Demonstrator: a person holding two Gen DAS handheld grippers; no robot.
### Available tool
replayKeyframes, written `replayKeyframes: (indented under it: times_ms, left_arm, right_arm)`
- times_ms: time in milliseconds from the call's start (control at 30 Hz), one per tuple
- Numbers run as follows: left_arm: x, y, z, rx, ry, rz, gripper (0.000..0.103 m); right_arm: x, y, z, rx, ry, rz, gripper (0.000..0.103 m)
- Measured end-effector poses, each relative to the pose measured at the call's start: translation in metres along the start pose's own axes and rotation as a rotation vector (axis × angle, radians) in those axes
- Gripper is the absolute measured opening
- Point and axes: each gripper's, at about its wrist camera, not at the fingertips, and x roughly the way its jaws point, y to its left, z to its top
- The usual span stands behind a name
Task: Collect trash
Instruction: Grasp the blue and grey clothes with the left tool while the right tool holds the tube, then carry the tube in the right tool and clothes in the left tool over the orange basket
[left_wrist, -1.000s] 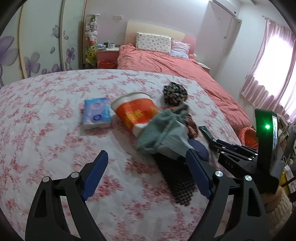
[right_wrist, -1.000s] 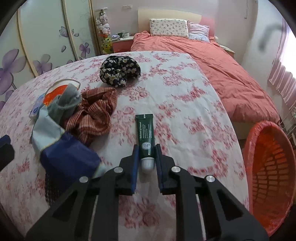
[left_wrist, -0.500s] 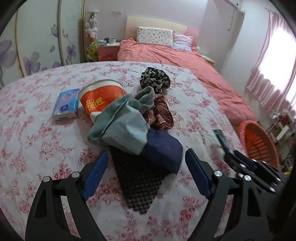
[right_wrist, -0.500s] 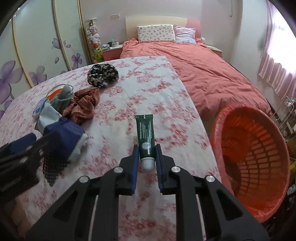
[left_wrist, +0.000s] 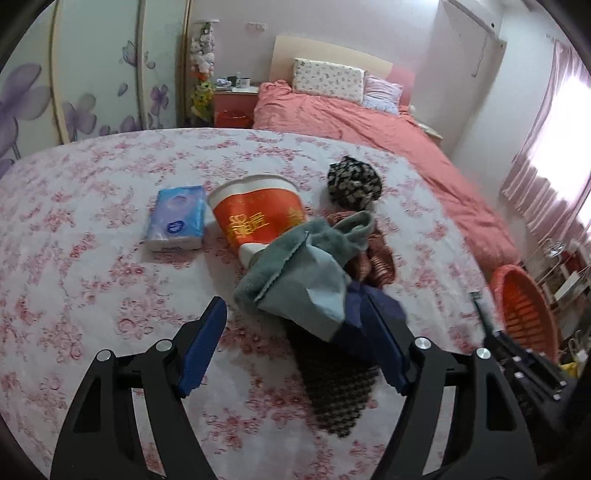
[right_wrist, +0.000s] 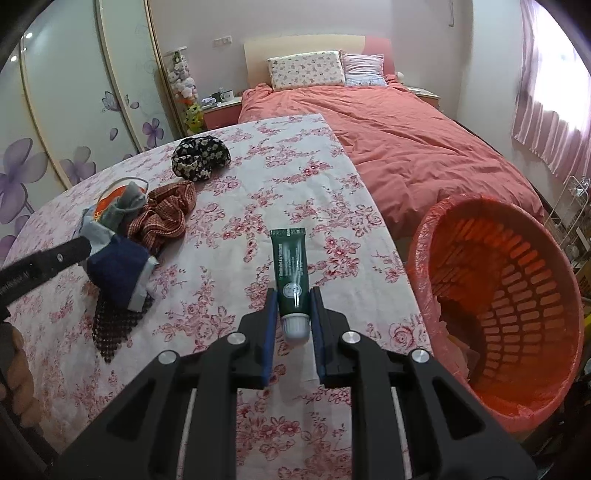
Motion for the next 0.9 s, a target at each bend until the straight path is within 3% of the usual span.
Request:
replayKeyframes:
  times_ms: [167, 267, 333, 467, 900]
  left_arm:
    - [0.015, -0.012, 0.000, -0.010, 0.053, -0.019, 0.074]
    - [0.026, -0.012, -0.003, -0.050, 0.086, -0.056, 0.062]
    - [0.027, -0.012, -0.003, -0.075, 0.082, -0.091, 0.044]
    - [0.020, -0.018, -0.002, -0.053, 0.061, -0.134, 0.023]
    - [-0.016, -0.025, 0.007, -0.004, -0.018, -0.166, 0.019]
  right_arm:
    - [0.001, 0.001, -0.001, 0.006, 0.003, 0.005, 0.018]
    - [0.001, 0.001, -0.001, 0.005, 0.004, 0.003, 0.018]
    - [0.001, 0.001, -0.002, 0.005, 0.006, 0.001, 0.018]
    - [0.000, -0.001, -0.004, 0.008, 0.007, 0.000, 0.018]
    - [-0.031, -0.008, 0.001, 0.037, -0.057, 0.002, 0.018]
